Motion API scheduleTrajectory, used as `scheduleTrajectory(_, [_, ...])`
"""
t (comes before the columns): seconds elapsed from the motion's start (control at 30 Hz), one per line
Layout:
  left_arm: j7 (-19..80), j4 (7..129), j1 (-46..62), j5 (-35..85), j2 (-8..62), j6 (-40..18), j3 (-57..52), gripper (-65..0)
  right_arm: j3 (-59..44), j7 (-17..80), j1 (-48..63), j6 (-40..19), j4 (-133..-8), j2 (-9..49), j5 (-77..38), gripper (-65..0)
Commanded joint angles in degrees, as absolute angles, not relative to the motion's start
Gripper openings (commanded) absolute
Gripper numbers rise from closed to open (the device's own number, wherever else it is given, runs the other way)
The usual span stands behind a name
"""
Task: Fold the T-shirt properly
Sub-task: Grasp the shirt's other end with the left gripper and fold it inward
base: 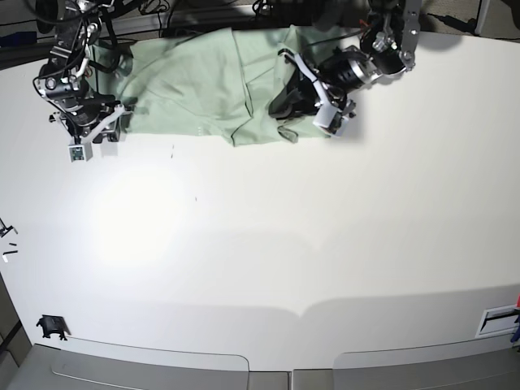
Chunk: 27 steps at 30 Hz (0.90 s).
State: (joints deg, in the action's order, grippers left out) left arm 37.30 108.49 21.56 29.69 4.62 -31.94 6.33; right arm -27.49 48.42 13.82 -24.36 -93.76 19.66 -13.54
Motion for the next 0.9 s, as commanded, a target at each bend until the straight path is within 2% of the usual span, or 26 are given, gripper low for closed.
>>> scheduleTrajectory(0.0, [35.48, 109.60, 21.06, 31.09, 4.45, -32.51, 6.42, -65.0, -27.79, 47.13, 13.30, -24.16, -94.65, 20.49, -14.11, -44.0])
scheduleTrajectory(0.13, [35.16, 109.60, 20.80, 31.11, 4.45, -32.12, 6.39, -65.0, -27.79, 47.16, 13.32, -24.16, -94.65, 20.49, -14.09, -44.0])
scheduleTrajectory(0.27, [34.59, 109.60, 20.80, 31.09, 4.45, -27.79, 6.42, -65.0, -27.79, 47.18, 13.32, -24.18, -94.65, 20.49, -14.09, -44.0])
scheduleTrajectory(0.43, [34.39, 109.60, 20.80, 31.31, 4.45, -27.81, 6.42, -65.0, -27.79, 47.18, 13.32, -24.16, -94.65, 20.49, -14.11, -44.0])
scheduleTrajectory(0.53, [35.53, 109.60, 20.82, 33.87, 4.45, -28.69, 6.70, -65.0, -27.79, 47.13, 13.32, -24.16, -94.65, 20.49, -14.13, -44.0])
scheduleTrajectory(0.63, [36.82, 109.60, 20.82, 34.96, 4.45, -32.73, 9.21, -65.0, -27.79, 47.11, 13.32, -24.16, -94.65, 20.49, -14.13, -44.0])
scheduleTrajectory(0.7, [35.83, 109.60, 20.82, 34.13, 4.45, -33.04, 12.10, -48.0, -27.79, 47.09, 13.32, -24.16, -94.65, 20.49, -14.15, -44.0])
scheduleTrajectory(0.73, [34.68, 109.60, 20.80, 32.56, 4.14, -32.99, 13.67, -41.8, -27.79, 47.09, 13.32, -24.16, -94.65, 20.47, -14.13, -44.0])
scheduleTrajectory(0.77, [33.74, 109.60, 20.80, 30.28, 3.57, -32.58, 14.98, -39.0, -27.79, 47.07, 13.32, -24.16, -94.65, 20.49, -14.13, -44.0])
scheduleTrajectory(0.87, [32.01, 109.58, 20.75, 26.37, 2.02, -28.95, 17.89, -38.7, -27.79, 46.96, 13.32, -24.16, -94.65, 20.47, -14.13, -44.0])
